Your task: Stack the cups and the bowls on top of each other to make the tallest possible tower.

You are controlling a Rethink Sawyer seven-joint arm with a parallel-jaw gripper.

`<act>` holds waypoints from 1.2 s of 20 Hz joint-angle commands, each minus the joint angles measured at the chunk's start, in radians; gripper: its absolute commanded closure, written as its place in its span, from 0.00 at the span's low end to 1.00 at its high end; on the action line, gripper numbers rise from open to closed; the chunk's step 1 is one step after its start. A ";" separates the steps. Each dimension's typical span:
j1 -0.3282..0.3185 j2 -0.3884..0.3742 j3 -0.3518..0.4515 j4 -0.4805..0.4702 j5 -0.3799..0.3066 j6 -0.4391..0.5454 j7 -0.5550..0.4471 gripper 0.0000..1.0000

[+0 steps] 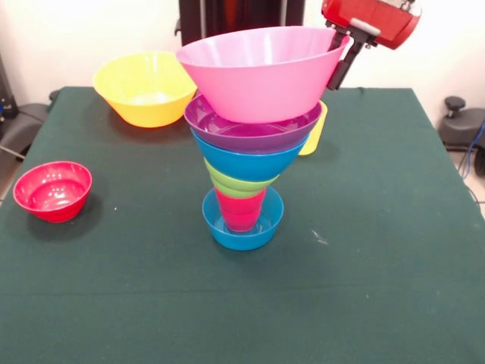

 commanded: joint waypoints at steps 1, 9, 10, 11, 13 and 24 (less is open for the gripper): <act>0.011 0.046 0.072 0.067 -0.083 -0.059 -0.116 1.00; 0.017 0.069 0.071 0.029 -0.120 -0.036 -0.173 1.00; 0.010 0.071 0.077 0.028 -0.126 -0.039 -0.193 1.00; 0.009 0.072 0.079 0.027 -0.129 -0.037 -0.199 1.00; 0.008 0.074 0.083 0.025 -0.133 -0.031 -0.206 1.00; -0.052 0.053 0.137 0.067 -0.106 0.015 -0.292 1.00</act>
